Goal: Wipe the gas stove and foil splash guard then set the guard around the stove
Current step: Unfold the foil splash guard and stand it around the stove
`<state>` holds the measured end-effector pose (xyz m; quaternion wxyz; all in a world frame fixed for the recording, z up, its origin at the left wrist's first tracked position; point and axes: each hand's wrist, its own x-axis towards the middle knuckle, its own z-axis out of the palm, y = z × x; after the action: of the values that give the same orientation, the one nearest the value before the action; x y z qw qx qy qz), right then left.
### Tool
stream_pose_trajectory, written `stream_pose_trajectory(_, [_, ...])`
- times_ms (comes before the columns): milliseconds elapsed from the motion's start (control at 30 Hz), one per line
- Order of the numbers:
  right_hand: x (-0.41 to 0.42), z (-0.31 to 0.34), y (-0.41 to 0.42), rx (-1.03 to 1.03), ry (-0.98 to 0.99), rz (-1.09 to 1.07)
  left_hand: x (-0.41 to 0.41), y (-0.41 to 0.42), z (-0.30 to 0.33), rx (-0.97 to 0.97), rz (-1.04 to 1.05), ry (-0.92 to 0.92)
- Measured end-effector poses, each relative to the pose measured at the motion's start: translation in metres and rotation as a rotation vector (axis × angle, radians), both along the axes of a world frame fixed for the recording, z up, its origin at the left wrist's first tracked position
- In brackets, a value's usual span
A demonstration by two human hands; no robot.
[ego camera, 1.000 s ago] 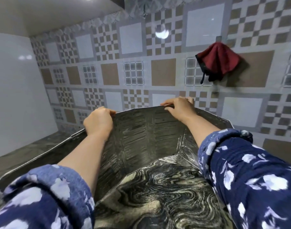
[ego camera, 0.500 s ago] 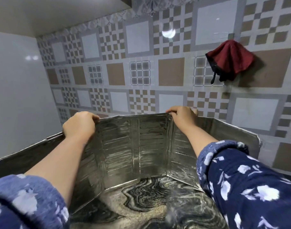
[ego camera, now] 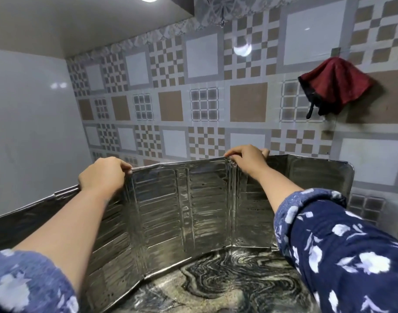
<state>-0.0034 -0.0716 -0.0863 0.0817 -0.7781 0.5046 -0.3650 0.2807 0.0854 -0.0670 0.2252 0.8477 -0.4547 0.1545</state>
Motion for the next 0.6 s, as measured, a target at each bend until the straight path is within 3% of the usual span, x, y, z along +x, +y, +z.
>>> stream_pose_trajectory(200, [-0.034, 0.008, -0.001, -0.003, -0.043, -0.009, -0.022, -0.011, -0.001, -0.026, -0.139, 0.019])
stream_pose_trajectory(433, [-0.095, 0.016, -0.005, -0.062, -0.043, -0.118, -0.061, -0.032, -0.017, -0.119, -0.439, -0.037])
stream_pose_trajectory(600, [-0.139, 0.027, -0.004, -0.103, -0.057, -0.182, -0.099, -0.059, -0.012, -0.242, -0.444, 0.003])
